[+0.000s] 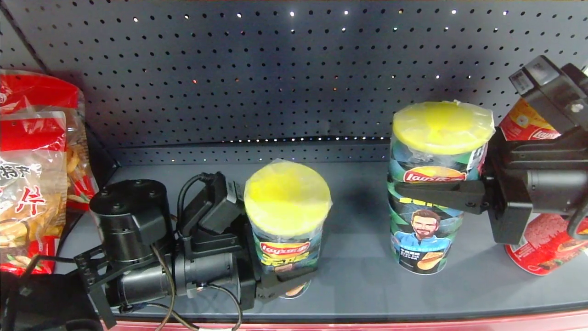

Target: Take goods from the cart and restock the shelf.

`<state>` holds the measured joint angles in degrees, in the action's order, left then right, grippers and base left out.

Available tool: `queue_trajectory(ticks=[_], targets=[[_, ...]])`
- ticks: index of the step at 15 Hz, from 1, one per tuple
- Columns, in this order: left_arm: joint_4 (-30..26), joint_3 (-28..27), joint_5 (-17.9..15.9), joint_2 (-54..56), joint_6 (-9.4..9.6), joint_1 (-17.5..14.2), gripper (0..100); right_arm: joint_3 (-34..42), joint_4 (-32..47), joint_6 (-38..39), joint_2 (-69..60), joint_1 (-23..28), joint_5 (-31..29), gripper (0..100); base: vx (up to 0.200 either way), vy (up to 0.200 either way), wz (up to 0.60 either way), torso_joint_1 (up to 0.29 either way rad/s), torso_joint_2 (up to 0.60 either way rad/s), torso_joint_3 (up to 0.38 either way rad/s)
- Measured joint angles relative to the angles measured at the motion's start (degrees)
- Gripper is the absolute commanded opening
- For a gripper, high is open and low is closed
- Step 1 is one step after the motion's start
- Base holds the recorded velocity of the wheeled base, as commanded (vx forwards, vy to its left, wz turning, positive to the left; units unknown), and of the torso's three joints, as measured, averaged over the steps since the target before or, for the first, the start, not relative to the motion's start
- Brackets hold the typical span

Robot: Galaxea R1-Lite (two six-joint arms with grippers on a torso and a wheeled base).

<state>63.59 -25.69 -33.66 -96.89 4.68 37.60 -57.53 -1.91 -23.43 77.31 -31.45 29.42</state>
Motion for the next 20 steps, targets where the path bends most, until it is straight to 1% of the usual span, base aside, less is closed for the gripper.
queue_trajectory(ticks=[4,6,8,10,12,14,17,18,19,20], targets=[[0.49,0.66,-0.17,1.94,0.16,0.02,100,0.04,-0.07,-0.11,0.5,0.01,-0.02,0,0.0,0.0,0.0,0.0,0.0,0.0],[0.57,3.0,-0.3,4.23,0.1,-0.3,100,0.04,-0.07,-0.1,0.69,0.01,0.04,0,0.0,0.0,0.0,0.0,0.0,0.0],[0.57,6.47,-0.69,7.64,0.16,-2.02,100,0.0,-0.09,-0.1,1.05,0.0,0.02,0,0.0,0.0,0.0,0.0,0.0,0.0],[0.62,10.69,-1.93,12.24,0.27,-4.83,100,-0.21,-0.57,-0.13,1.63,-0.11,0.02,0,0.0,0.0,0.0,0.0,0.0,0.0],[0.33,15.13,-2.44,16.87,0.38,-7.12,100,-0.46,-1.5,-0.13,2.4,-0.21,-0.05,0,0.0,0.0,0.0,0.0,0.0,0.0],[-0.55,18.97,-2.77,23.38,0.43,-10.81,100,-0.29,-1.63,-0.11,2.97,-0.22,-0.07,0,0.0,0.0,0.0,0.0,0.0,0.0],[-0.96,22.25,-2.85,33.59,0.43,-18.33,100,-0.13,-1.63,-0.02,3.47,-0.11,-0.16,0,0.0,0.0,0.0,0.0,0.0,0.0],[-1.67,23.13,-2.85,36.64,0.35,-22.49,100,-0.66,-1.67,0.0,3.83,-0.11,-0.18,0,0.0,0.0,0.0,0.0,0.0,0.0],[-3.21,23.78,-2.85,39.79,0.22,-27.19,100,-1.05,-1.67,0.0,4.17,-0.07,-0.2,0,0.0,0.0,0.0,0.0,0.0,0.0],[-5.32,24.23,-2.83,43.45,0.0,-31.15,100,-1.51,-1.67,-0.05,4.5,-0.07,-0.16,0,0.0,0.0,0.0,0.0,0.0,0.0]])
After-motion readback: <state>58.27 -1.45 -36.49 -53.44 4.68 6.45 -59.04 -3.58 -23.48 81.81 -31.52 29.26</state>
